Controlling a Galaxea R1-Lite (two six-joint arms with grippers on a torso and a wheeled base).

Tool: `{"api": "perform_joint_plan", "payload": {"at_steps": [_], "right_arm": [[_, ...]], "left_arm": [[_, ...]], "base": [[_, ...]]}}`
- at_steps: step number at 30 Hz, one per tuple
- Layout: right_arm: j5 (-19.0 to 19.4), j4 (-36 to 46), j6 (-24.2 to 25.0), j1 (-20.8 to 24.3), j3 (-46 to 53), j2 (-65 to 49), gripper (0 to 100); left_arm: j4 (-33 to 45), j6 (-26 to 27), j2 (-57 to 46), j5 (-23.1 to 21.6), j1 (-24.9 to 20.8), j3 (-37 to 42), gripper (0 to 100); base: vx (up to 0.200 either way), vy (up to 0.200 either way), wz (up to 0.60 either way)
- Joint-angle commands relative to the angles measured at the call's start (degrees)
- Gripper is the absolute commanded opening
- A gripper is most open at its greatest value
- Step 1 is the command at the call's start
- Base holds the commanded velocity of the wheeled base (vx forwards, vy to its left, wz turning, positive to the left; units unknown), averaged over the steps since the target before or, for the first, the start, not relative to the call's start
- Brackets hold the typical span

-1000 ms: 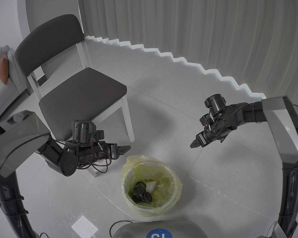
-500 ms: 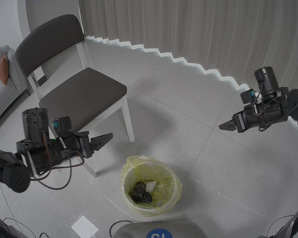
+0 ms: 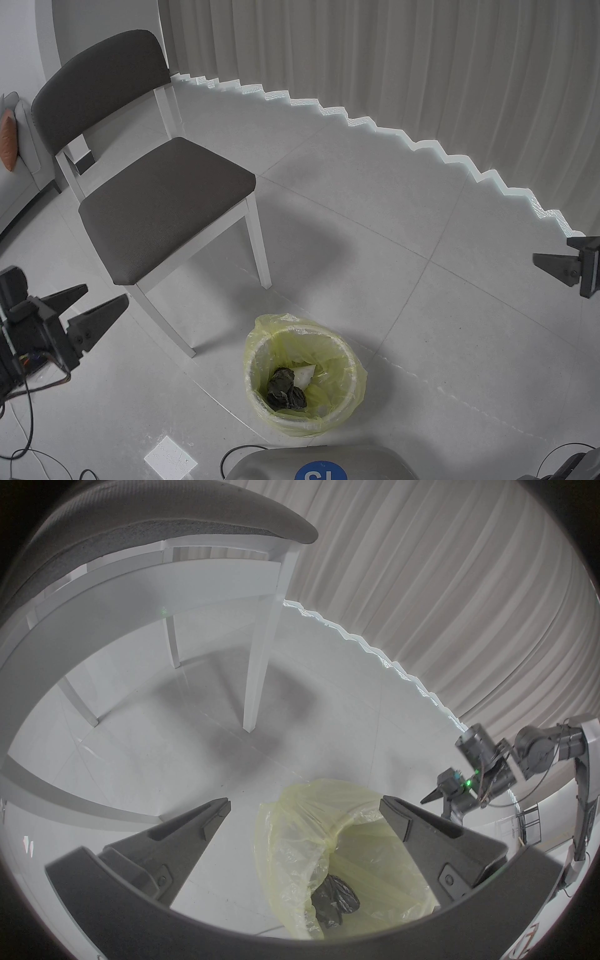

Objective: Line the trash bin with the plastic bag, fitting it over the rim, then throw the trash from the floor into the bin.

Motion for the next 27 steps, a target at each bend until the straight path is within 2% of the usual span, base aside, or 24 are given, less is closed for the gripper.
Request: {"api": "perform_joint_plan", "payload": {"at_steps": [1, 8, 14, 17, 22, 24, 27], "right_arm": [[-0.08, -0.4, 0.93, -0.99, 6.32, -14.58, 100], [0.01, 1.71, 1.45, -2.31, 14.05, -28.74, 100], [0.62, 4.7, 2.42, -3.89, 17.13, -35.94, 100], [1.15, 4.79, 5.15, -5.12, 19.42, -39.99, 100], [1.5, 4.79, 6.64, -6.18, 22.4, -46.58, 100], [2.65, 4.79, 7.78, -7.85, 23.37, -49.13, 100], [6.42, 4.87, 9.36, -9.87, 24.6, -52.82, 100]], "left_arm": [[6.07, 1.56, -14.3, 0.03, 1.85, 4.04, 100], [16.97, 1.65, -25.55, -0.76, 3.6, 4.22, 100], [19.08, 2.27, -30.73, -1.64, 4.66, 5.27, 100], [20.31, 2.53, -33.89, -1.81, 4.75, 5.89, 100], [21.98, 2.53, -39.08, -3.48, 6.42, 8.26, 100], [22.07, 2.62, -40.93, -3.83, 7.21, 9.49, 100], [22.16, 3.41, -44.44, -4.01, 8.17, 11.07, 100]], "base": [[0.0, 0.0, 0.0], [0.0, 0.0, 0.0], [0.0, 0.0, 0.0], [0.0, 0.0, 0.0], [0.0, 0.0, 0.0], [0.0, 0.0, 0.0], [0.0, 0.0, 0.0]]}}
